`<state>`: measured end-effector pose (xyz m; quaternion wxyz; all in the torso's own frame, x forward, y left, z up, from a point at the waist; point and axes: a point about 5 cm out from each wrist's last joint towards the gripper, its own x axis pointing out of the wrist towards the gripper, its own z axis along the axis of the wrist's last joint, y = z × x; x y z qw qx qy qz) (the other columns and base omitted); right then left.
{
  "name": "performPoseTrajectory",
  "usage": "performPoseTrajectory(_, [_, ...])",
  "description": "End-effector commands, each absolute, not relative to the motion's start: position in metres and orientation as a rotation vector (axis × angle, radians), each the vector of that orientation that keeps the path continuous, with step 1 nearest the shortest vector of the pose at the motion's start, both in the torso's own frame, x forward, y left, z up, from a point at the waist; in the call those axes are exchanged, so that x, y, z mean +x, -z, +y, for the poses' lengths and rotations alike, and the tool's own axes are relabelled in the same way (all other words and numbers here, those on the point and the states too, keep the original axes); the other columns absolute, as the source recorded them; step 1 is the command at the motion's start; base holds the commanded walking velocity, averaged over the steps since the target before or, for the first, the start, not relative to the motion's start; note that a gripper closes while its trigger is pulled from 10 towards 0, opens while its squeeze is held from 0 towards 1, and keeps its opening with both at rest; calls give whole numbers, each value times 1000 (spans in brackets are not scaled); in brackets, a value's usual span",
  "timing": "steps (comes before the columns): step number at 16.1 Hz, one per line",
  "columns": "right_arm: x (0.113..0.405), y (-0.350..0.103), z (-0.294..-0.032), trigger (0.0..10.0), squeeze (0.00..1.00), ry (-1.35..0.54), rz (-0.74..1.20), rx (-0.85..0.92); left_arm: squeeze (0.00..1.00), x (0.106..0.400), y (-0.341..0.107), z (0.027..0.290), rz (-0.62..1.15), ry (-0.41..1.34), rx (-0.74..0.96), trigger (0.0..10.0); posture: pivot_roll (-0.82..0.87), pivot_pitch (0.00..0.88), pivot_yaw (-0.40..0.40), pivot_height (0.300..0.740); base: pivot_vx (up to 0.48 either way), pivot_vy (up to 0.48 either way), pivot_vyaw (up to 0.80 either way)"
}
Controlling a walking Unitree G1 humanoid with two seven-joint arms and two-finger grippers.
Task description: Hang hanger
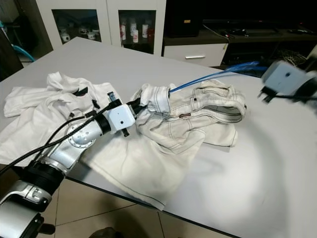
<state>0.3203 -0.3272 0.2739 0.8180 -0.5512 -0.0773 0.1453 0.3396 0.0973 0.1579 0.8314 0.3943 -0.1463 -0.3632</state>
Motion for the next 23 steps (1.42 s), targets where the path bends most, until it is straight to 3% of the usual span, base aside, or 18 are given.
performPoseTrajectory(1, [317,-292,-338,10000,0,-224,-192,-1199,0,343,-155,104,-275,748,854,10000,41,0,-20,723,0,0,0])
performPoseTrajectory(7, [317,-298,-330,10000,0,-297,-190,-1428,0,342,-155,103,-291,750,873,10000,41,0,-18,723,0,0,0])
performPoseTrajectory(11, [319,-310,-330,10000,0,-346,-265,-1068,0,343,-155,103,-291,746,874,10000,50,0,-21,723,0,0,0])
performPoseTrajectory(19, [320,-308,-346,10000,0,-280,-272,-815,0,342,-158,104,-314,741,878,10000,56,0,-20,723,0,0,0])
performPoseTrajectory(21, [321,-300,-346,10000,0,-256,-248,-863,0,341,-161,102,-347,743,881,10000,56,0,-21,723,0,0,0])
performPoseTrajectory(23, [323,-278,-336,10000,0,-269,-182,-1153,0,340,-169,100,-417,734,906,10000,54,0,-18,723,0,0,0])
